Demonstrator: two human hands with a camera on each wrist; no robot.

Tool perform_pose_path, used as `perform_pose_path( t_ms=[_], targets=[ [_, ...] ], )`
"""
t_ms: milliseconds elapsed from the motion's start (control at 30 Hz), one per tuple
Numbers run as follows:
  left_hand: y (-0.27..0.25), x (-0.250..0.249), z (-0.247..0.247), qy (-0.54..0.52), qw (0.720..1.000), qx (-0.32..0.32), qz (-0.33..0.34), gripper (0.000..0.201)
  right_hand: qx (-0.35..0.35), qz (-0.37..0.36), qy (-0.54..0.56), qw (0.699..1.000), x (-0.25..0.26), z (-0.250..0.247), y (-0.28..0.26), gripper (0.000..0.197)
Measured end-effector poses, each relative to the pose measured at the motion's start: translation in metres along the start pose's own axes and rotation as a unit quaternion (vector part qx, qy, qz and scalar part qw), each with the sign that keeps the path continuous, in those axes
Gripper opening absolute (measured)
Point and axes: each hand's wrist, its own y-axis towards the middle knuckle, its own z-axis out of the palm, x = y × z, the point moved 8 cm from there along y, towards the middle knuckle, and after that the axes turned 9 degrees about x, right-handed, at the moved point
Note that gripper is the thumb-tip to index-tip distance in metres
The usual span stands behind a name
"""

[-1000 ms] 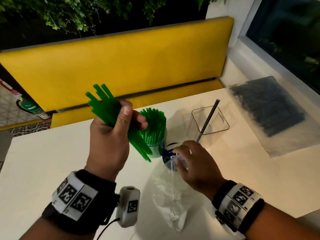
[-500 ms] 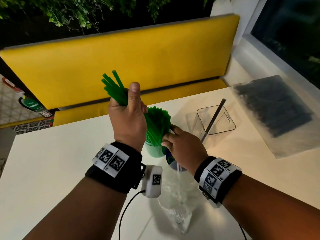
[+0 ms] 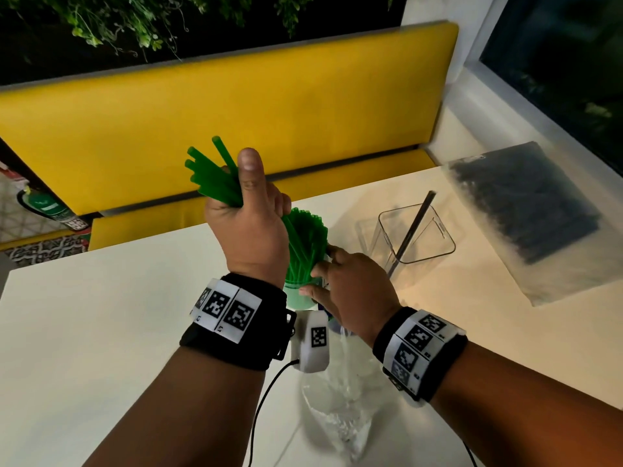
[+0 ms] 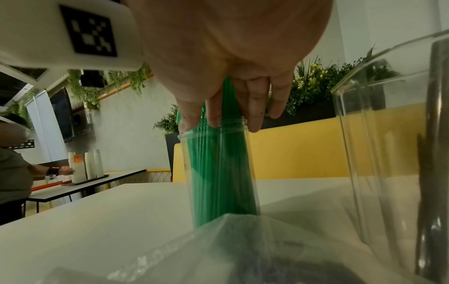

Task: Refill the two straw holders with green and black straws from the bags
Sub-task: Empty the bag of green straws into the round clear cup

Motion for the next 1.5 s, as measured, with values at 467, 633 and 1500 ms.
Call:
perform_pose_path(
  t_ms=[467, 633, 1500],
  targets=[
    [-0.017, -0.004, -0.033, -0.07, 0.996, -0.048, -0.004, 0.047, 0.011, 0.12, -0.01, 0.993, 0.007, 0.013, 0.012, 0.095],
    [-0.022, -0.004, -0.036, -0.066, 0.998, -0.018, -0.013, 0.044, -0.018, 0.127, -0.02, 0.991, 0.005, 0.016, 0.012, 0.085],
    [-0.022, 0.018, -0.026, 0.462, 0.821, 0.328, -0.074, 0.089, -0.04, 0.083, 0.023, 0.996, 0.001, 0.008, 0.007, 0.052]
  ],
)
